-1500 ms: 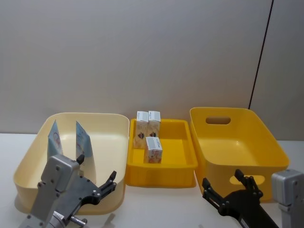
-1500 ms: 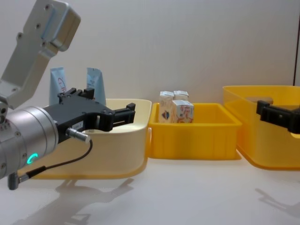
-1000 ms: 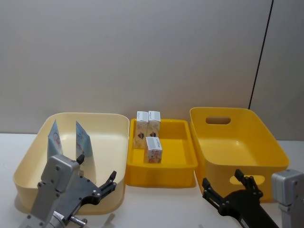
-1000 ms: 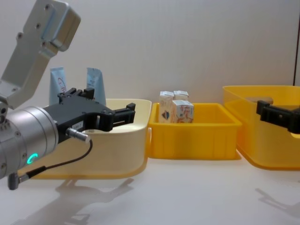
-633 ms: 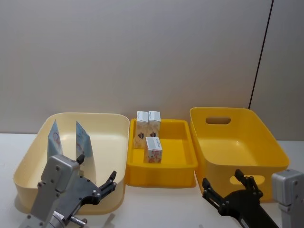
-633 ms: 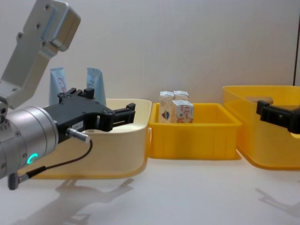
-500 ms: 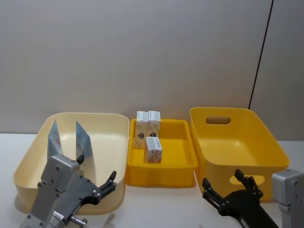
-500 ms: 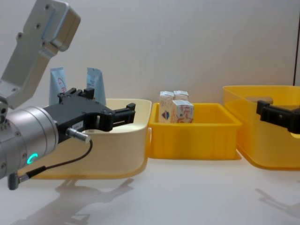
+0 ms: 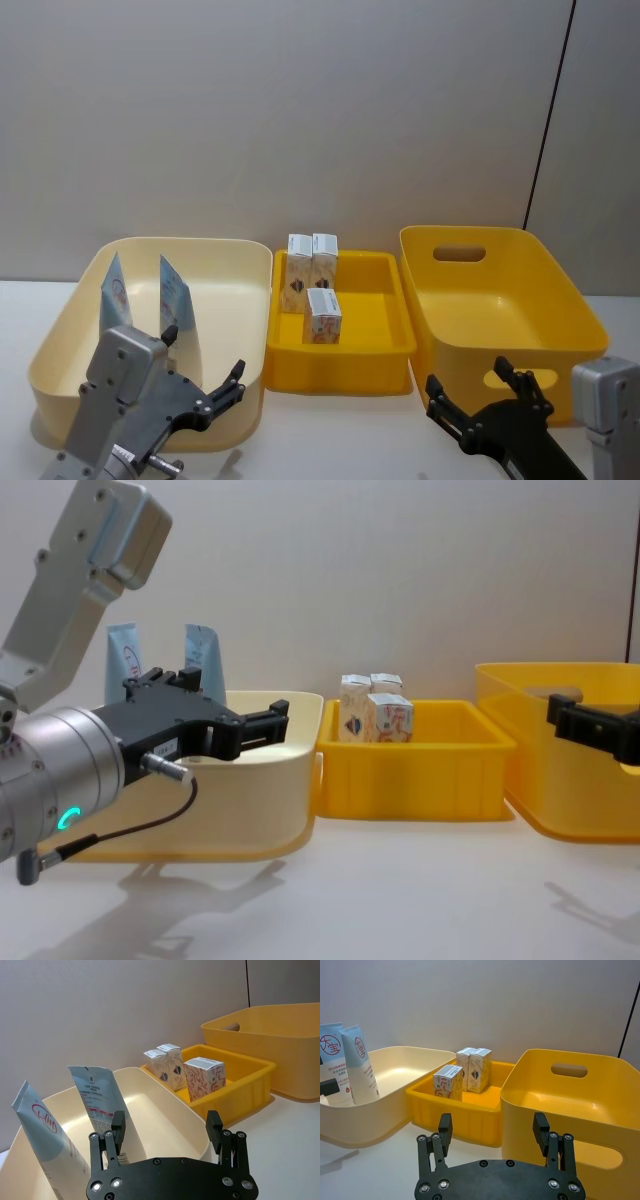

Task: Bimanual collaborative sorting of washing and personal care products

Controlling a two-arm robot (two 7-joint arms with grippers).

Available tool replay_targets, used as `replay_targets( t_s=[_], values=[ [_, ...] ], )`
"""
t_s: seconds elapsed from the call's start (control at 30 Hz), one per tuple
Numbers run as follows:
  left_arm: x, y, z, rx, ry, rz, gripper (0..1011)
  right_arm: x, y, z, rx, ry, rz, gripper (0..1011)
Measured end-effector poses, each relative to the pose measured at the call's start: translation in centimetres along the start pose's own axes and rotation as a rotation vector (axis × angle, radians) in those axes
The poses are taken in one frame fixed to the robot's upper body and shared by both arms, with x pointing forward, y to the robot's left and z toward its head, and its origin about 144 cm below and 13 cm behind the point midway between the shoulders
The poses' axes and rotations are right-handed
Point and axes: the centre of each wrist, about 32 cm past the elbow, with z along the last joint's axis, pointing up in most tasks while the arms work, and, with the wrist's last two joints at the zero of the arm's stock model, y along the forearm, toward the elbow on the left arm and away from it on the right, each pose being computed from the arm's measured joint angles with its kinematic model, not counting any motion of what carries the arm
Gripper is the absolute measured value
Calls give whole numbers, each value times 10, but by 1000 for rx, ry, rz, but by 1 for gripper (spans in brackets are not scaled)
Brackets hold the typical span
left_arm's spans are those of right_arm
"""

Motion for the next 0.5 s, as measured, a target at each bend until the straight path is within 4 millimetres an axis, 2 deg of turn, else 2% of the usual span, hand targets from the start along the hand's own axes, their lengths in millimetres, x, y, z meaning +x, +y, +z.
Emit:
replay_targets(
  t_s=[0.5],
  values=[
    [0, 0, 0, 0, 0, 0, 1003, 0, 0, 0, 0, 0, 0, 1001]
  ],
)
